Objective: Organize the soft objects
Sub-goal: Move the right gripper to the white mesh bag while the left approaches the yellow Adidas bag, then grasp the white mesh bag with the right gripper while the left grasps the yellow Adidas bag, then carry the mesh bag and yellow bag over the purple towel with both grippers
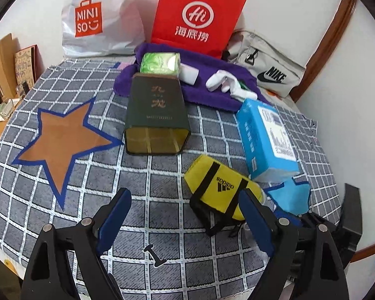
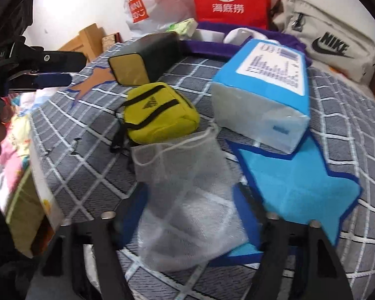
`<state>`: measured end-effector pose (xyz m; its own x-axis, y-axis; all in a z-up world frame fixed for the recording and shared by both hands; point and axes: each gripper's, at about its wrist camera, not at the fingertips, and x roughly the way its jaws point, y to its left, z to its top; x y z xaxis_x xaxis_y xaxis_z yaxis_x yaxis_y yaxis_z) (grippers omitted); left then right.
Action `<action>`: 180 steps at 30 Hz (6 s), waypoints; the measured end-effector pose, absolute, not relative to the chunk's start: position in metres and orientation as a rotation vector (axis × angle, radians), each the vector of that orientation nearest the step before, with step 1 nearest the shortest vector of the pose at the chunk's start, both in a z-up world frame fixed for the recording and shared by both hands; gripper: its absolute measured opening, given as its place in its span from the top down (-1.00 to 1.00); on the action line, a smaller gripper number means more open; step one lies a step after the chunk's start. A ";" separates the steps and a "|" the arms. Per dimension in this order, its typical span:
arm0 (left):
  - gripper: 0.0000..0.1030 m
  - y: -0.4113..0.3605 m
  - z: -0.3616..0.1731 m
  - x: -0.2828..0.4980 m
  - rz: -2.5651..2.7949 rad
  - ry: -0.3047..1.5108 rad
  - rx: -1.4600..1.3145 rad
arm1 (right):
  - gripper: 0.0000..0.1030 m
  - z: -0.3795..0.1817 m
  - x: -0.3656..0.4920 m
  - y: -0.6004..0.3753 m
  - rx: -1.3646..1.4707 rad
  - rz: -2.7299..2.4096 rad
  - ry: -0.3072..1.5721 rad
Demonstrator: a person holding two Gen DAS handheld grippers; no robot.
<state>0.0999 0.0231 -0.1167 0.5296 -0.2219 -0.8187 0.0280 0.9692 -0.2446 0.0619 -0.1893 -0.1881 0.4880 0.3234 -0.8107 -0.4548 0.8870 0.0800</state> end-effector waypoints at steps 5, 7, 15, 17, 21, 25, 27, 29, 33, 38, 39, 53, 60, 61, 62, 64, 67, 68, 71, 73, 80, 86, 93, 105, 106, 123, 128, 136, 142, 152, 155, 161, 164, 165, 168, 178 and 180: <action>-0.69 0.012 -0.129 0.103 -0.159 1.041 -0.181 | 0.86 -0.188 0.063 -0.215 -0.087 0.466 0.976; -0.69 0.008 -0.131 0.104 -0.164 1.047 -0.171 | 0.86 -0.186 0.062 -0.223 -0.061 0.481 0.989; -0.69 0.003 -0.139 0.108 -0.174 1.067 -0.182 | -0.58 -0.179 0.059 -0.214 -0.046 0.554 0.928; -0.69 0.005 -0.139 0.108 -0.184 1.068 -0.192 | -0.58 -0.183 0.062 -0.206 -0.055 0.579 0.945; -0.69 0.007 -0.138 0.108 -0.188 1.061 -0.196 | -0.71 -0.189 0.060 -0.186 -0.126 0.599 0.940; -0.69 0.008 -0.140 0.109 -0.193 1.067 -0.201 | -0.90 -0.193 0.056 -0.172 -0.173 0.602 0.929; -0.69 0.008 -0.142 0.109 -0.192 1.070 -0.201 | -0.89 -0.195 0.054 -0.171 -0.190 0.587 0.920; -0.69 0.007 -0.145 0.110 -0.192 1.076 -0.201 | -0.57 -0.193 0.055 -0.173 -0.207 0.553 0.909; -0.69 -0.001 -0.152 0.114 -0.201 1.097 -0.193 | 0.27 -0.187 0.062 -0.191 -0.182 0.484 0.914; -0.69 -0.020 -0.160 0.118 -0.238 1.127 -0.188 | 0.85 -0.185 0.069 -0.219 -0.099 0.475 0.947; -0.69 -0.022 -0.161 0.119 -0.243 1.130 -0.193 | 0.85 -0.183 0.069 -0.224 -0.108 0.453 0.942; -0.71 -0.053 -0.172 0.149 -0.208 1.178 -0.209 | 0.83 -0.184 0.079 -0.255 -0.055 0.424 0.955; -0.90 -0.074 -0.184 0.163 -0.168 1.173 -0.146 | 0.82 -0.185 0.085 -0.254 -0.041 0.435 0.958; -0.90 -0.079 -0.185 0.163 -0.176 1.167 -0.122 | 0.82 -0.185 0.086 -0.254 -0.042 0.435 0.958; -0.90 -0.082 -0.185 0.162 -0.182 1.164 -0.108 | 0.82 -0.184 0.086 -0.253 -0.044 0.434 0.960; -0.90 -0.089 -0.186 0.159 -0.205 1.152 -0.069 | 0.82 -0.184 0.086 -0.252 -0.048 0.433 0.961; -0.69 -0.090 -0.184 0.153 -0.202 1.134 -0.032 | 0.79 -0.184 0.086 -0.251 -0.055 0.427 0.962; -0.47 -0.088 -0.183 0.153 -0.203 1.129 -0.038 | 0.78 -0.184 0.086 -0.250 -0.058 0.424 0.962; 0.13 -0.079 -0.179 0.149 -0.206 1.122 -0.050 | 0.78 -0.183 0.085 -0.248 -0.065 0.420 0.964; 0.40 -0.073 -0.179 0.147 -0.206 1.118 -0.054 | 0.78 -0.183 0.084 -0.247 -0.069 0.421 0.965; 0.54 -0.050 -0.176 0.134 -0.221 1.114 -0.111 | 0.79 -0.180 0.077 -0.240 -0.085 0.417 0.971; 0.54 -0.036 -0.168 0.121 -0.206 1.094 -0.119 | 0.80 -0.178 0.072 -0.233 -0.093 0.411 0.973; 0.54 -0.024 -0.157 0.117 -0.189 1.070 -0.132 | 0.82 -0.168 0.065 -0.225 -0.103 0.402 0.964; 0.54 -0.005 -0.137 0.102 -0.167 1.003 -0.154 | 0.82 -0.146 0.055 -0.213 -0.109 0.387 0.919; 0.54 -0.004 -0.135 0.101 -0.163 0.996 -0.151 | 0.82 -0.145 0.055 -0.211 -0.110 0.385 0.916; 0.54 0.015 -0.097 0.094 -0.107 0.912 -0.124 | 0.82 -0.102 0.065 -0.197 -0.101 0.360 0.844; 0.54 0.020 -0.085 0.100 -0.094 0.897 -0.125 | 0.82 -0.089 0.075 -0.196 -0.095 0.358 0.825; 0.54 0.023 -0.067 0.111 -0.076 0.878 -0.115 | 0.82 -0.071 0.094 -0.193 -0.086 0.367 0.800; 0.54 0.026 -0.054 0.122 -0.064 0.858 -0.114 | 0.82 -0.059 0.110 -0.192 -0.079 0.368 0.784; 0.54 0.026 -0.038 0.145 -0.059 0.840 -0.102 | 0.82 -0.042 0.138 -0.191 -0.069 0.365 0.753; 0.54 0.027 -0.036 0.151 -0.059 0.840 -0.104 | 0.82 -0.038 0.146 -0.190 -0.066 0.371 0.743; 0.54 0.028 -0.029 0.168 -0.060 0.839 -0.110 | 0.82 -0.030 0.164 -0.191 -0.053 0.376 0.729; 0.54 0.028 -0.027 0.175 -0.064 0.841 -0.118 | 0.82 -0.027 0.172 -0.192 -0.048 0.374 0.722; 0.54 0.028 -0.027 0.179 -0.068 0.842 -0.124 | 0.82 -0.026 0.175 -0.193 -0.044 0.373 0.719; 0.54 0.029 -0.027 0.186 -0.065 0.845 -0.124 | 0.82 -0.023 0.183 -0.192 -0.044 0.378 0.708; 0.54 0.031 -0.031 0.216 -0.049 0.863 -0.136 | 0.82 -0.022 0.212 -0.188 -0.044 0.383 0.700; 0.54 0.032 -0.033 0.223 -0.046 0.870 -0.137 | 0.82 -0.023 0.219 -0.187 -0.046 0.382 0.699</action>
<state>0.2235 0.0321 -0.0333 0.6444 -0.0961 -0.7586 -0.0154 0.9902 -0.1385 0.2188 -0.1869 -0.0228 0.6991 0.3271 -0.6358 -0.3578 0.9299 0.0850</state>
